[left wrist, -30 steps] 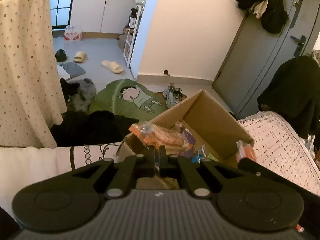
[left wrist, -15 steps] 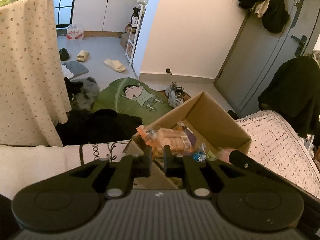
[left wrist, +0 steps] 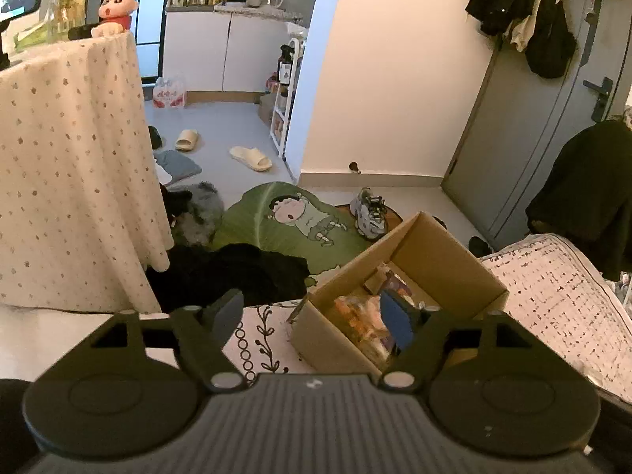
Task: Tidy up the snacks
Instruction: 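Open both grippers to drop the packets into the box, then move both open grippers back over the remaining snacks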
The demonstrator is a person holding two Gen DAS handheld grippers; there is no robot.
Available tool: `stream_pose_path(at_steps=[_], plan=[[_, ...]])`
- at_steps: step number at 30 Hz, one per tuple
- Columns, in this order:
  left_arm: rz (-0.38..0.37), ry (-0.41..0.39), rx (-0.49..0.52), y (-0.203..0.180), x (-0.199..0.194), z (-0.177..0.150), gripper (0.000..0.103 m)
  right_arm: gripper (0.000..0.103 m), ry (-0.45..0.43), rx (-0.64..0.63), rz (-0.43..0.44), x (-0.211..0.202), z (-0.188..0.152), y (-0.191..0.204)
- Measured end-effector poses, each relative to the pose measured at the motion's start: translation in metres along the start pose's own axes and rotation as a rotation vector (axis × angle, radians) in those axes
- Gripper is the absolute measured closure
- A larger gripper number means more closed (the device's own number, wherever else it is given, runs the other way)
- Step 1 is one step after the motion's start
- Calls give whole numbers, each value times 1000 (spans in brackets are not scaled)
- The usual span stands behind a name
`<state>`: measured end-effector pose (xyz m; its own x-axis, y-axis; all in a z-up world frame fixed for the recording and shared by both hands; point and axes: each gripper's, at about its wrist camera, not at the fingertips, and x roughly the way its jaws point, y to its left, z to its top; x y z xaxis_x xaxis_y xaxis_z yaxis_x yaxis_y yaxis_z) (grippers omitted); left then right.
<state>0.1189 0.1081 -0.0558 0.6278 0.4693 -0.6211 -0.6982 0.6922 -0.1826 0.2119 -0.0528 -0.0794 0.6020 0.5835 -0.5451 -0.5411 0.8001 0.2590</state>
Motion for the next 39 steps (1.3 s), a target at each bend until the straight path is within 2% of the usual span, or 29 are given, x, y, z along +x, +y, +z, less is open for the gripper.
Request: stream_pose_path(at_steps=[4, 10, 16, 21, 23, 26, 31, 36, 39], plan=[[-29, 7, -3, 4, -6, -1, 21, 48, 21, -8, -25, -12, -1, -9], [-52, 60, -2, 2, -11, -7, 19, 39, 24, -30, -42, -25, 2, -9], [-69, 79, 11, 1, -16, -8, 17, 20, 10, -61, -62, -35, 4, -10], [-91, 83, 21, -1, -20, -8, 9, 11, 1, -59, -78, -42, 9, -16], [-98, 75, 32, -2, -22, -8, 2, 6, -6, -61, -92, -46, 9, -21], [-108, 65, 37, -3, -24, -9, 0, 1, -18, -66, -124, -51, 11, -28], [-142, 70, 44, -8, -27, -13, 0, 0, -11, -72, -164, -55, 11, -40], [-169, 53, 54, -15, -30, -19, 0, 0, 15, -131, -185, -66, 6, -53], [-203, 82, 35, -17, -29, -21, 0, 0, 31, -139, -197, -71, 2, -63]])
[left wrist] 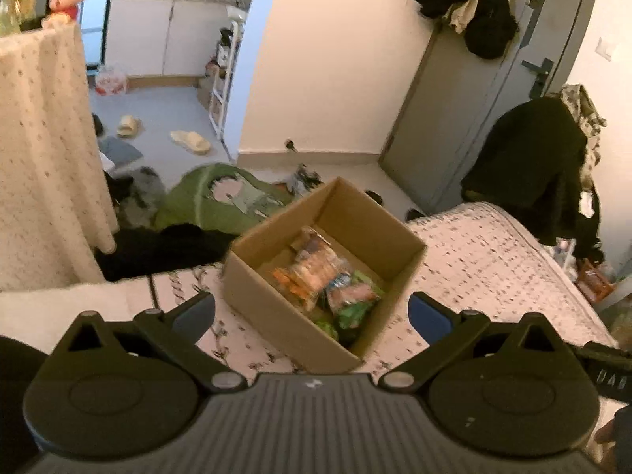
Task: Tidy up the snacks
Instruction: 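Move both open grippers back over the remaining snacks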
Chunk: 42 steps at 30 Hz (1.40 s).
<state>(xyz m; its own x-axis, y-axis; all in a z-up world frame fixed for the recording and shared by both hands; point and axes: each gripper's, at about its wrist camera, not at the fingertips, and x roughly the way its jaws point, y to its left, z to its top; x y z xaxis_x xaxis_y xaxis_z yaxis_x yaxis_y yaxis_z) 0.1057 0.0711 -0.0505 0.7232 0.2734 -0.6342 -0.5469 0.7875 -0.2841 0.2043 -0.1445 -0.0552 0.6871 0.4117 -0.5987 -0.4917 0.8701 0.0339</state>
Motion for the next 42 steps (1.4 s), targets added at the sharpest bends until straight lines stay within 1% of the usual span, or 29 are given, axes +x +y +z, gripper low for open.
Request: stream_pose_path(at_steps=[2, 6, 8, 10, 12, 13, 15, 17, 22, 25, 30, 34, 36, 38, 42], plan=[[-20, 35, -9, -4, 3, -2, 0, 0, 9, 9, -6, -3, -3, -8], [1, 72, 27, -17, 9, -8, 0, 0, 12, 13, -13, -9, -9, -25], [-9, 99, 34, -23, 12, -12, 0, 0, 15, 28, -19, -11, -11, -34], [-14, 113, 40, -29, 14, -16, 0, 0, 17, 55, -20, -12, -12, -45], [-22, 123, 55, -36, 15, -19, 0, 0, 6, 122, -31, -15, -13, -60], [-30, 123, 60, -39, 15, -21, 0, 0, -6, 165, -46, -18, -12, -68], [-52, 99, 60, -45, 13, -23, 0, 0, -16, 235, -48, -20, -13, -84], [-70, 81, 60, -51, 12, -25, 0, 0, -21, 280, -55, -21, -14, -97], [-148, 93, 83, -69, 20, -29, 1, 1, -30, 318, -104, -24, -22, -122], [-165, 98, 103, -82, 27, -33, 3, 2, -36, 348, -118, -26, -27, -140], [-195, 97, 125, -102, 40, -38, 3, 10, 7, 428, -114, -17, -39, -162], [-212, 116, 136, -119, 56, -45, 4, 10, 37, 401, -128, -6, -43, -162], [-220, 124, 151, -127, 64, -49, 5, 13, 54, 387, -119, 2, -42, -162], [-232, 134, 168, -135, 73, -52, 7, 14, 74, 349, -112, 11, -41, -159], [-253, 153, 195, -152, 92, -57, 11, 15, 107, 248, -132, 29, -40, -155]])
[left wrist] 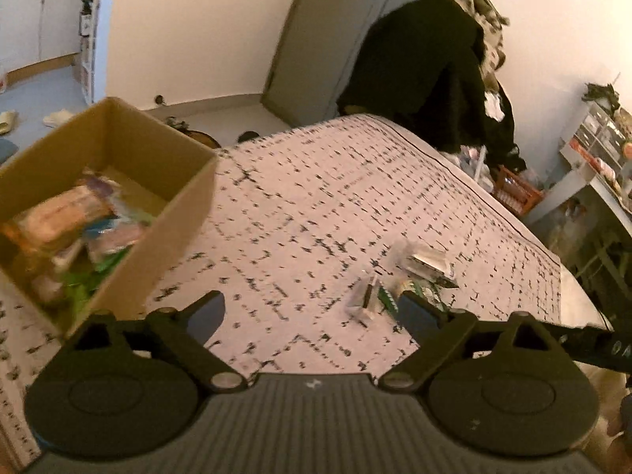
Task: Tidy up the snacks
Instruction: 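Move both open grippers back over the remaining snacks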
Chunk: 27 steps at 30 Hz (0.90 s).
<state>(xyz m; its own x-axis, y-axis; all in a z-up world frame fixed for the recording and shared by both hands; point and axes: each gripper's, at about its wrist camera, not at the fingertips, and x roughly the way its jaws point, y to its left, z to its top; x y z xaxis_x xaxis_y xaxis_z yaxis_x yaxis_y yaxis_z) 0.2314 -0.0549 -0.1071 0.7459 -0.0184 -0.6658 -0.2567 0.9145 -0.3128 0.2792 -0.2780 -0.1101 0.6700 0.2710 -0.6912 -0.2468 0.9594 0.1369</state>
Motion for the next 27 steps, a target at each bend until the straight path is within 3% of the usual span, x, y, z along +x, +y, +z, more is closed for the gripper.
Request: stream_pose_path(at_steps=[8, 14, 20, 23, 24, 27], plan=[[-25, 62, -6, -13, 49, 3, 34, 15, 63, -112, -15, 42, 1, 3], [-43, 100, 12, -27, 84, 1, 34, 15, 84, -199, -6, 72, 0, 9], [-55, 174, 30, -45, 127, -8, 38, 14, 113, -194, -35, 89, -3, 0], [-34, 157, 51, -52, 134, -11, 40, 14, 117, -202, -21, 95, -4, 2], [-37, 153, 51, -53, 135, -11, 44, 14, 118, -213, -23, 98, -4, 5], [11, 159, 72, -52, 138, -9, 78, 14, 124, -251, -46, 106, -3, 12]])
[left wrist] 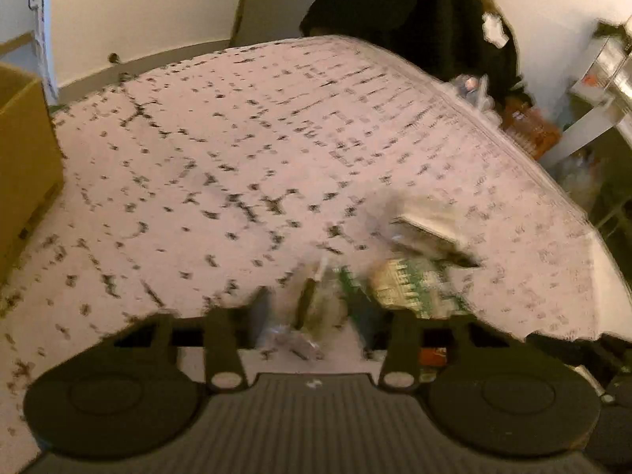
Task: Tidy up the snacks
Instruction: 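Move both open grippers back over the remaining snacks, then grasp the clear stick packet with the left gripper while the right grasps the red bar, then carry the clear packet and red bar over the cardboard box with both grippers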
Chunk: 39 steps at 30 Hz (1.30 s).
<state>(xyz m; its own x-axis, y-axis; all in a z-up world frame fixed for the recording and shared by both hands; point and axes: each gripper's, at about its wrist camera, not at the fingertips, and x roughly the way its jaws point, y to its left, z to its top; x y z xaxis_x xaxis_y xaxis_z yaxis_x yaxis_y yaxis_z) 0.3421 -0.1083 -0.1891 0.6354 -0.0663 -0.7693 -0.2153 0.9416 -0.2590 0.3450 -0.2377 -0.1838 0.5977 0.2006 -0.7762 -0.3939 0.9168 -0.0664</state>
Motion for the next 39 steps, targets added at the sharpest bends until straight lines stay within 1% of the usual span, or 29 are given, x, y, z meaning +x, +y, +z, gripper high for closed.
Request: stream_pose_path(at_steps=[1, 3, 6, 8, 9, 10, 12, 14, 16, 19, 23, 30, 33, 36, 39], plan=[[14, 2, -2, 2, 0, 1, 86, 14, -1, -20, -15, 2, 2, 3], [-14, 10, -31, 10, -1, 4, 86, 14, -8, -47, -24, 5, 5, 8], [9, 5, -31, 17, -5, 5, 87, 14, -20, -68, -29, 11, 10, 12], [14, 8, -53, 24, -9, 5, 87, 16, -33, -83, -36, 14, 12, 14], [16, 7, -62, 27, -13, 4, 87, 22, -39, -87, -36, 15, 13, 15], [19, 4, -66, 30, -16, 4, 87, 31, -46, -90, -22, 14, 14, 15], [25, -3, -67, 35, -24, 2, 87, 71, -51, -103, 33, 11, 15, 18], [30, -8, -74, 41, -32, 1, 87, 81, -42, -140, 33, 7, 14, 23], [34, -7, -80, 45, -38, -1, 87, 81, -25, -149, 40, 3, 14, 26], [38, -5, -78, 47, -47, -5, 87, 81, -2, -121, 54, -4, 12, 28], [31, -23, -72, 47, -66, -11, 87, 81, -12, -101, 57, -22, 10, 33], [24, -60, -84, 50, -97, -12, 87, 81, -89, -52, 82, -63, 18, 43], [23, -90, -79, 53, -112, -8, 87, 81, -125, -40, 85, -79, 22, 48], [23, -121, -82, 57, -128, -5, 87, 81, -159, 4, 91, -95, 25, 54], [21, -164, -82, 62, -148, -3, 87, 81, -209, 24, 92, -113, 26, 63]])
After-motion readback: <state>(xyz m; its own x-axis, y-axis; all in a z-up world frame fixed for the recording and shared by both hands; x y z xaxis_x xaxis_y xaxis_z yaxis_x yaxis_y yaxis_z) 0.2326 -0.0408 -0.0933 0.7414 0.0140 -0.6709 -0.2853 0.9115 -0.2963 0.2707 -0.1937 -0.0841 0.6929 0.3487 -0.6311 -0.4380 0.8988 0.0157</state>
